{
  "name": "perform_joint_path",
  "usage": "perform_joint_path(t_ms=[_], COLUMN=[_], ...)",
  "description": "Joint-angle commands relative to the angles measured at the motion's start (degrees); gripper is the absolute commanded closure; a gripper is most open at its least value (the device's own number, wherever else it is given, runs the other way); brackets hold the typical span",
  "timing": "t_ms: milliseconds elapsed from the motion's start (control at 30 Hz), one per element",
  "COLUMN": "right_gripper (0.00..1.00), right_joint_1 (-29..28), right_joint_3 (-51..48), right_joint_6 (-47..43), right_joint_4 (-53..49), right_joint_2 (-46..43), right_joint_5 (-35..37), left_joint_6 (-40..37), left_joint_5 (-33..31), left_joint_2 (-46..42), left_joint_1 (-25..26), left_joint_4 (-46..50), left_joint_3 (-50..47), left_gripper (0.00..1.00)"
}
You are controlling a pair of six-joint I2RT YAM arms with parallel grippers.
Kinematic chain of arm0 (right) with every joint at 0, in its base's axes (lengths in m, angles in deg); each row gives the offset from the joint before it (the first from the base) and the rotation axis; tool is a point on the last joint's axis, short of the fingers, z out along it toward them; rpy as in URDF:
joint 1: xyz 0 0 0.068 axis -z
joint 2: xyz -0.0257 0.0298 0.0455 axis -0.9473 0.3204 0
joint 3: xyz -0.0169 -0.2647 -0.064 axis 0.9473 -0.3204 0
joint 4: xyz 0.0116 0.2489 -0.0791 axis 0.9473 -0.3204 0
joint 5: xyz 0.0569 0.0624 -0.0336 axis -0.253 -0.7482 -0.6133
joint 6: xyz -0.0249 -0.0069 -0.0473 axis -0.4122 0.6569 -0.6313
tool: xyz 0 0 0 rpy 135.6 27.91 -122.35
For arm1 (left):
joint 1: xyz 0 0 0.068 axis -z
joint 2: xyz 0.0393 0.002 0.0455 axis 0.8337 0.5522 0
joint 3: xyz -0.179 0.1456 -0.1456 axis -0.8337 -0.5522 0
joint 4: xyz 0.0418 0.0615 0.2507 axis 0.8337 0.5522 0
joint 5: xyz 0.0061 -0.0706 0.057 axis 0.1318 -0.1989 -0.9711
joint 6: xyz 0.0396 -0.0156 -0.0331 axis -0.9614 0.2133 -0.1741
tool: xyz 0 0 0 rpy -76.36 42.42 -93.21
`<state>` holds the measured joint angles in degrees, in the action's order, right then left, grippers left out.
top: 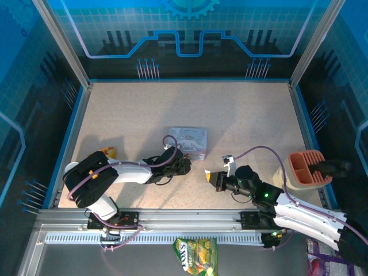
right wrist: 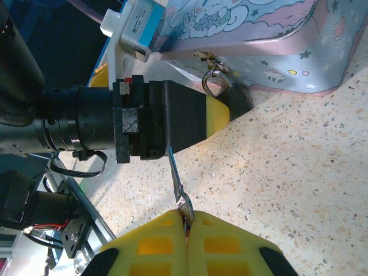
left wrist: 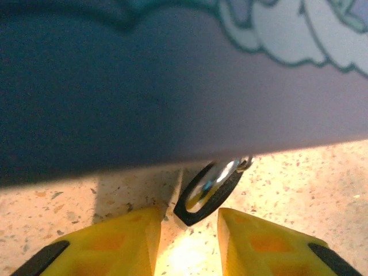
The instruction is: Unlock the padlock with the key
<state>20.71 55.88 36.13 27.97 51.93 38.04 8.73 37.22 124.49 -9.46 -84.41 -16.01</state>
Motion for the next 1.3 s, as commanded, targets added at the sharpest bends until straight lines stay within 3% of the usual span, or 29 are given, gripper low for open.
perform_joint_path(t_ms=[0,133,300,400,600,867,1267], right_gripper=[1.00,1.00,1.00,1.00,1.00,1.00,1.00], right_joint_1=[-0.44,-0.54,-0.58,-0.63,-0.73,-0.73,-0.85], right_joint_3=[-0.07,-0.08,0.06,0.21,0.13,-0.29,-0.10], right_joint_6=[0.78,0.68,0.42,0.35,0.24,0.71,0.50], right_joint_4=[0.92,1.26,1.92,2.10,1.79,2.95,2.97], right_joint_2=[-0.12,0.25,0.95,1.31,1.13,1.97,2.27], right_joint_5=[0.35,0.24,0.38,0.14,-0.07,-0.07,-0.05], left_joint_6=[2.39,2.04,2.85,1.88,0.90,1.95,-4.03], left_joint_5=[-1.96,-11.09,-14.47,-13.21,-3.09,1.71,-3.85], left_joint_2=[-1.82,-3.55,-3.04,-1.21,2.94,6.62,4.99], left_joint_1=[-0.11,3.58,4.41,4.00,1.53,-0.45,0.84], left_joint_4=[-2.60,6.94,10.09,8.21,-3.66,-15.17,-6.67], left_joint_3=[-3.34,-0.40,1.62,2.26,0.89,-1.72,2.29], left_gripper=[0.64,0.52,0.54,0.56,0.63,0.67,0.51])
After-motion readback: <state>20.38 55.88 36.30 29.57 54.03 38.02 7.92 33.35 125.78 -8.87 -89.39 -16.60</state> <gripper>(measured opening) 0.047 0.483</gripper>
